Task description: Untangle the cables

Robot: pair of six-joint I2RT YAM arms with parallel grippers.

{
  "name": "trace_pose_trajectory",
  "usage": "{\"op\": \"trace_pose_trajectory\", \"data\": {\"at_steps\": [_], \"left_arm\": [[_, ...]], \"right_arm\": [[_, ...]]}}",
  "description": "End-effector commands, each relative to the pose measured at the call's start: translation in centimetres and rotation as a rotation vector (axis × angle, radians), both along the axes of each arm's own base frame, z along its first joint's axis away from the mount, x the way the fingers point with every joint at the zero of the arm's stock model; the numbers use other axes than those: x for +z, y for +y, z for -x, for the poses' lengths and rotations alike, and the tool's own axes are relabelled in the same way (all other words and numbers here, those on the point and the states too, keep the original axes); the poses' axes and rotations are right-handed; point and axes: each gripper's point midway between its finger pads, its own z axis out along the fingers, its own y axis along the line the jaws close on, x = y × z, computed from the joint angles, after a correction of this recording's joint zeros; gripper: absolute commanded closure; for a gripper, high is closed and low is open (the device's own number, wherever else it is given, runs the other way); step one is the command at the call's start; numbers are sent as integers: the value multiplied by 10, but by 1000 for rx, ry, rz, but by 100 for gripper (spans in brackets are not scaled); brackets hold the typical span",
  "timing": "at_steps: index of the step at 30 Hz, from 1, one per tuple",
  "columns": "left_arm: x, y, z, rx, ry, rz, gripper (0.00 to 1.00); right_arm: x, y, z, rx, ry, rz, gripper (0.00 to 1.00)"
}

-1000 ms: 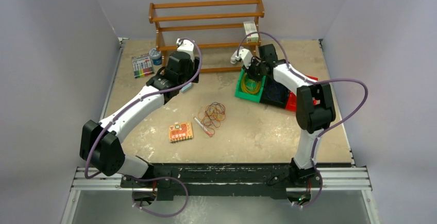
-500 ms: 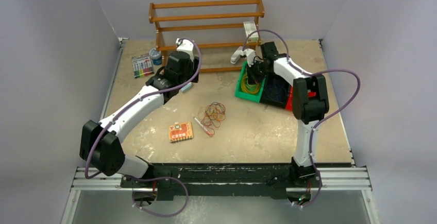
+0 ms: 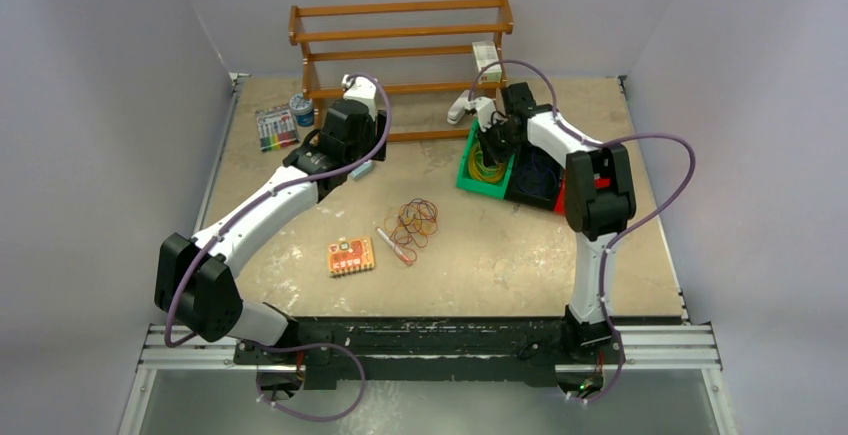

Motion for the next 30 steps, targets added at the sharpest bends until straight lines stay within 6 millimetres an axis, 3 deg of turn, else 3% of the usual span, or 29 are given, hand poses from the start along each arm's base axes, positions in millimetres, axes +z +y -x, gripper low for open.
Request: {"op": "trace_pose_trajectory", "data": {"at_steps": [1, 8, 12, 21, 30], "left_arm": [[10, -2, -5, -1, -34, 31, 38], [9, -3, -5, -6, -29, 34, 38], [8, -4, -5, -9, -27, 34, 38], [8, -4, -5, -11, -25, 37, 38], [9, 0, -6, 7, -27, 28, 38]], "right_arm": [[0, 3, 0, -6, 15, 17, 100], [-3, 21, -3, 26, 3, -10, 100], [-3, 26, -5, 27, -13, -17, 94], [40, 12, -19, -43, -135, 33, 64], [81, 7, -19, -68, -195, 40, 50]]}}
